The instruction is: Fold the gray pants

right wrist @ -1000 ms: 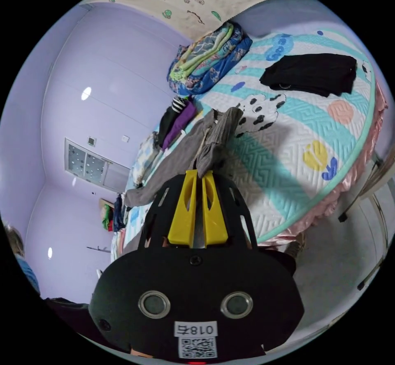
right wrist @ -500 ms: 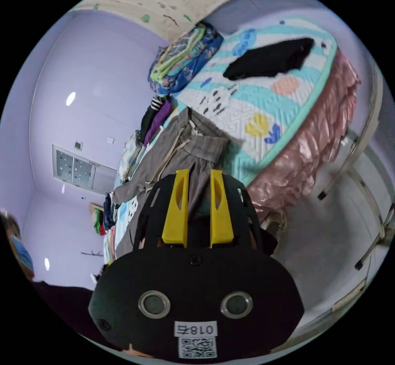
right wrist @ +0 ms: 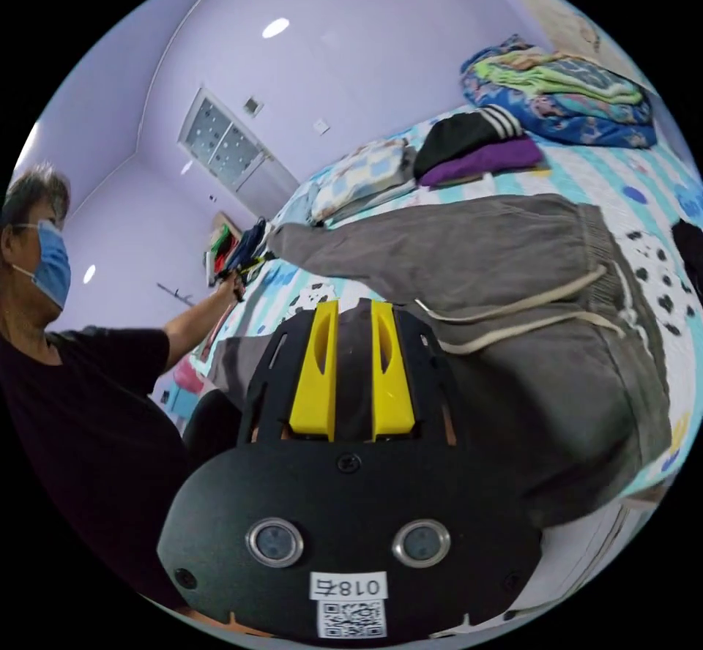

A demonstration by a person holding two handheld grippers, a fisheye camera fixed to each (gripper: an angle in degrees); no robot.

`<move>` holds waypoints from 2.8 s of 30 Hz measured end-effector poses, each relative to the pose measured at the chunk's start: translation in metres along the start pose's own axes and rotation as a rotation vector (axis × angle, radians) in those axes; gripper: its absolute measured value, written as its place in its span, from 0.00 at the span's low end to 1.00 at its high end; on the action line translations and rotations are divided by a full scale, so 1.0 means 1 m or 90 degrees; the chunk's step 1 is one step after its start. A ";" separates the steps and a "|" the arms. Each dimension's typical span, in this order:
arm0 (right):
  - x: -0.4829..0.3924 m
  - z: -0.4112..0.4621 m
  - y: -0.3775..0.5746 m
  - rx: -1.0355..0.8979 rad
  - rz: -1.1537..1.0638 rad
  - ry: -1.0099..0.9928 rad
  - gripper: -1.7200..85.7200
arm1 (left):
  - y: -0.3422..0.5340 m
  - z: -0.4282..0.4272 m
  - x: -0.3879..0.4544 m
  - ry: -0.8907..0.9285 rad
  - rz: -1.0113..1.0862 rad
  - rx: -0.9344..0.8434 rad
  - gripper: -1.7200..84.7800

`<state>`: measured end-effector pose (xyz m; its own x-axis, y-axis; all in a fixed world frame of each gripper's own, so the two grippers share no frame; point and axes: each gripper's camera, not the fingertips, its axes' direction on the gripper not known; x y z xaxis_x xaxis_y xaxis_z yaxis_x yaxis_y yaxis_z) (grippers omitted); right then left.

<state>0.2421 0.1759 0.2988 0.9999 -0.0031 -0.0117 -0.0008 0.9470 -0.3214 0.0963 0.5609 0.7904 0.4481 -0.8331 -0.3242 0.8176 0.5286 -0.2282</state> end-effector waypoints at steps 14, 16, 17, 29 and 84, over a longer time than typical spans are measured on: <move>0.000 -0.007 0.006 -0.021 0.029 -0.006 0.07 | -0.067 0.125 0.024 -0.032 0.120 -0.039 0.16; -0.006 -0.012 0.006 -0.020 0.030 -0.010 0.06 | -0.077 0.136 0.016 -0.023 0.075 -0.067 0.15; -0.008 -0.013 0.005 -0.018 0.029 -0.012 0.06 | -0.082 0.137 0.012 -0.011 0.060 -0.080 0.14; -0.044 -0.049 -0.005 0.012 0.002 -0.028 0.04 | -0.088 -0.002 -0.020 0.140 0.104 -0.168 0.09; 0.064 -0.005 -0.352 -0.507 -0.278 0.280 0.06 | -0.221 0.207 0.222 0.013 0.404 -0.342 0.22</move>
<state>0.3066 -0.1588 0.4068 0.8211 -0.5695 -0.0384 0.1958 0.3443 -0.9182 0.0906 0.2251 0.9591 0.7547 -0.3499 -0.5550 0.1252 0.9071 -0.4018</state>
